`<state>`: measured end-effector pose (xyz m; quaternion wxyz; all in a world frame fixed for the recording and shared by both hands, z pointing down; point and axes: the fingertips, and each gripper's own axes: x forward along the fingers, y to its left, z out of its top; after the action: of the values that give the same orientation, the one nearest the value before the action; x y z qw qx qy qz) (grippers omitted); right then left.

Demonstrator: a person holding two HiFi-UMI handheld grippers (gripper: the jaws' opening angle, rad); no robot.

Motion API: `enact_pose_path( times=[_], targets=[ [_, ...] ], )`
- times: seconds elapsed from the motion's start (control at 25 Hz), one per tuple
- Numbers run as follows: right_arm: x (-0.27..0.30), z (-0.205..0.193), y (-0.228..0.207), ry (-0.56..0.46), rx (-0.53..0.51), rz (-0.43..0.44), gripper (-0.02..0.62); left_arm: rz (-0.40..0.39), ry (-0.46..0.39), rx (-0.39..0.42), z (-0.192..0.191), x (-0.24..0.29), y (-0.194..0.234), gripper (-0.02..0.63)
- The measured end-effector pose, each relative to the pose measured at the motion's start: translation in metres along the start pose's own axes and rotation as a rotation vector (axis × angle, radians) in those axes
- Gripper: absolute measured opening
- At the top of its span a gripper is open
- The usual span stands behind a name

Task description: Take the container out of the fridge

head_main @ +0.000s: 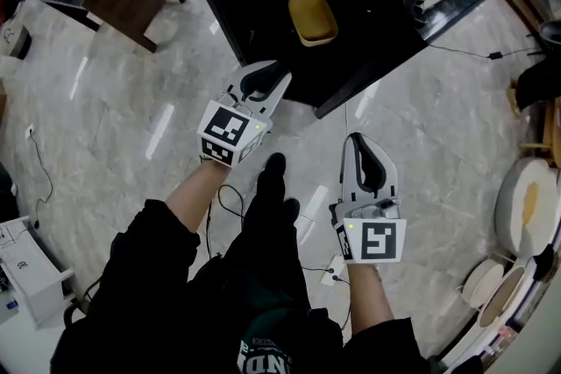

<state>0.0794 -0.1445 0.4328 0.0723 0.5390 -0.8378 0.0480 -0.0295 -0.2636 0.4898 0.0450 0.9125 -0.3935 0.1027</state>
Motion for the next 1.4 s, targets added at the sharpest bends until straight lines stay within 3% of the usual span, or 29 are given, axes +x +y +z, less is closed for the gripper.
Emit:
enact_pose_path(
  times=[0.16,0.28,0.6,1.4],
  targets=[
    [0.0,-0.01,0.004,0.025,0.005,0.014,0.037,-0.039,0.037,0.084,-0.014,0.019,-0.004,0.12],
    [-0.002,-0.017,0.005,0.043,0.01,0.024,0.037,-0.086,0.122,0.184,-0.033,0.035,-0.005,0.141],
    [-0.017,-0.036,0.002,0.094,0.005,0.007,0.037,-0.114,0.269,0.43,-0.069,0.071,0.01,0.155],
    [-0.025,-0.063,-0.011,0.153,0.015,-0.015,0.037,-0.224,0.501,0.748,-0.116,0.144,0.023,0.16]
  ],
)
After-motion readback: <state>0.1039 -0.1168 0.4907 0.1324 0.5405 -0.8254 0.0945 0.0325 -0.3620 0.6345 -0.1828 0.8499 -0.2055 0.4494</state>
